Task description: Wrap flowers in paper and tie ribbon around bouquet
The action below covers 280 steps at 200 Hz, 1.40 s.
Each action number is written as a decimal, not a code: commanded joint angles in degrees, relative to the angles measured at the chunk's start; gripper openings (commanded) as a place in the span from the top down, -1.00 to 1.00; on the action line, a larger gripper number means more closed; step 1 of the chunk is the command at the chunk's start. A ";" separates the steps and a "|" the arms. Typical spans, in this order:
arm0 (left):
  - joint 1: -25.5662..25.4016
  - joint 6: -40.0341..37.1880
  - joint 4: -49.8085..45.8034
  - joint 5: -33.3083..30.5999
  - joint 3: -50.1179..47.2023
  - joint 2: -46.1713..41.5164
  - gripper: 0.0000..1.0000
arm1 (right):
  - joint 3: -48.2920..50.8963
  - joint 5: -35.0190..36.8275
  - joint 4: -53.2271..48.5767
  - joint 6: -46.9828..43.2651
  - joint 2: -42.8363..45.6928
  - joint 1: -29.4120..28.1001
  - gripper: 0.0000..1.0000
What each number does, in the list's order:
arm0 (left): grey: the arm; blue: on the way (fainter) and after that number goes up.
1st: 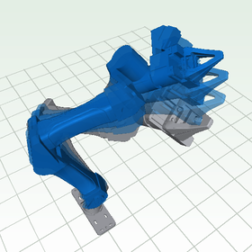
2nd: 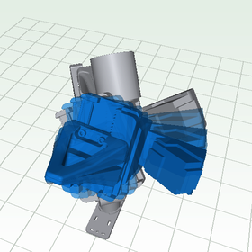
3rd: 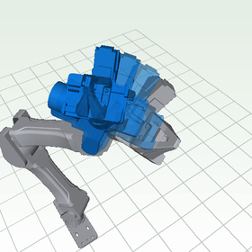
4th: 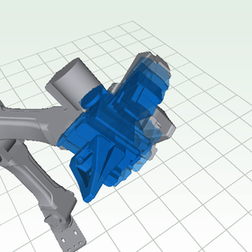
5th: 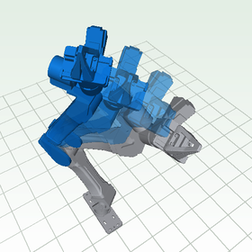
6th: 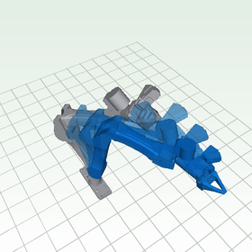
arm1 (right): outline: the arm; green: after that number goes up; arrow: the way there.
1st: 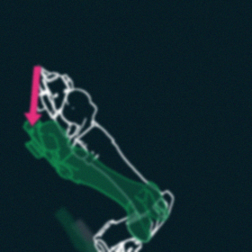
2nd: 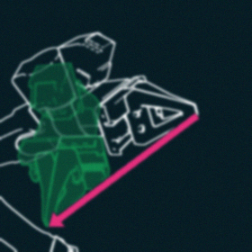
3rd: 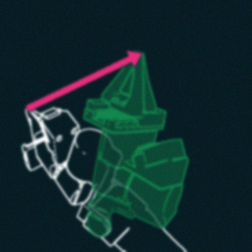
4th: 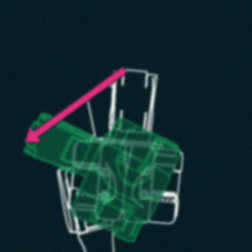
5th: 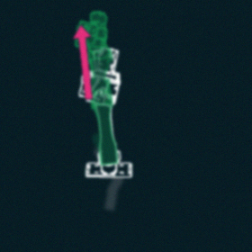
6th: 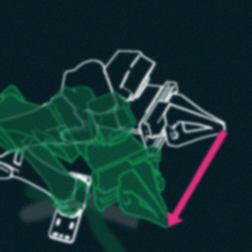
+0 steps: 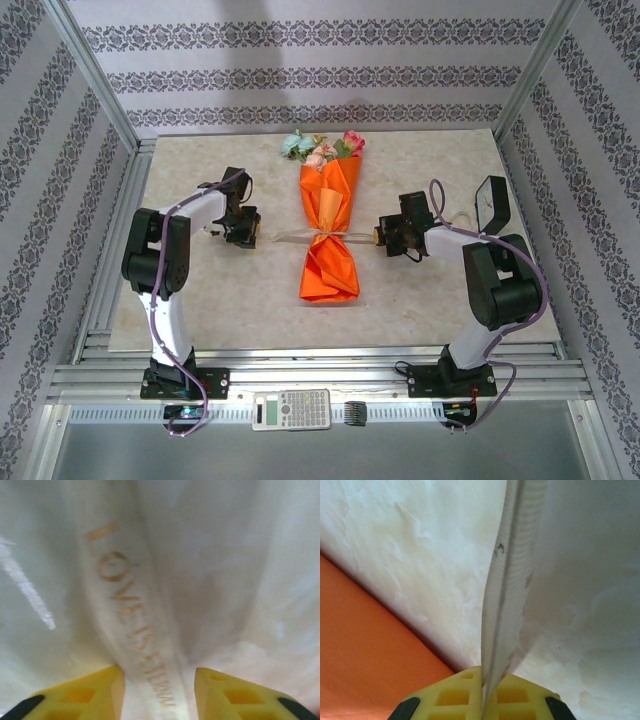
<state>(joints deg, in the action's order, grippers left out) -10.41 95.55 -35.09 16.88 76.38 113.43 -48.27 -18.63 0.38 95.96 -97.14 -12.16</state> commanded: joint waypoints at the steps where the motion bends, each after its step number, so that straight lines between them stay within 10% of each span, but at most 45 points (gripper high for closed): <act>1: -1.45 8.64 2.54 1.94 -1.30 2.49 0.63 | -0.75 0.97 -0.57 -0.83 0.44 -0.51 1.00; 19: -1.76 8.43 5.19 2.72 -1.76 2.68 1.00 | -0.86 0.97 -0.51 -0.95 0.38 -0.72 1.00; 113: -5.42 1.42 14.54 7.98 1.58 -10.17 1.00 | -5.68 -2.92 -8.06 -9.01 -1.66 -0.71 1.00; 185: -9.72 10.49 26.65 8.87 -6.88 -21.51 1.00 | -9.99 -6.57 -18.65 -20.43 -1.88 -0.84 1.00; 237: -12.21 13.88 36.86 8.70 -10.56 -22.11 1.00 | -12.26 -12.12 -29.33 -29.59 -1.94 -1.60 0.34; 280: -12.46 13.15 38.61 7.20 -12.58 -22.98 1.00 | -16.77 -2.61 -41.40 -43.99 2.95 7.34 0.01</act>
<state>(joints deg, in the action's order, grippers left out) -22.50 107.28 -1.23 25.41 64.53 92.27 -61.49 -27.24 -31.59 62.70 -97.71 -11.31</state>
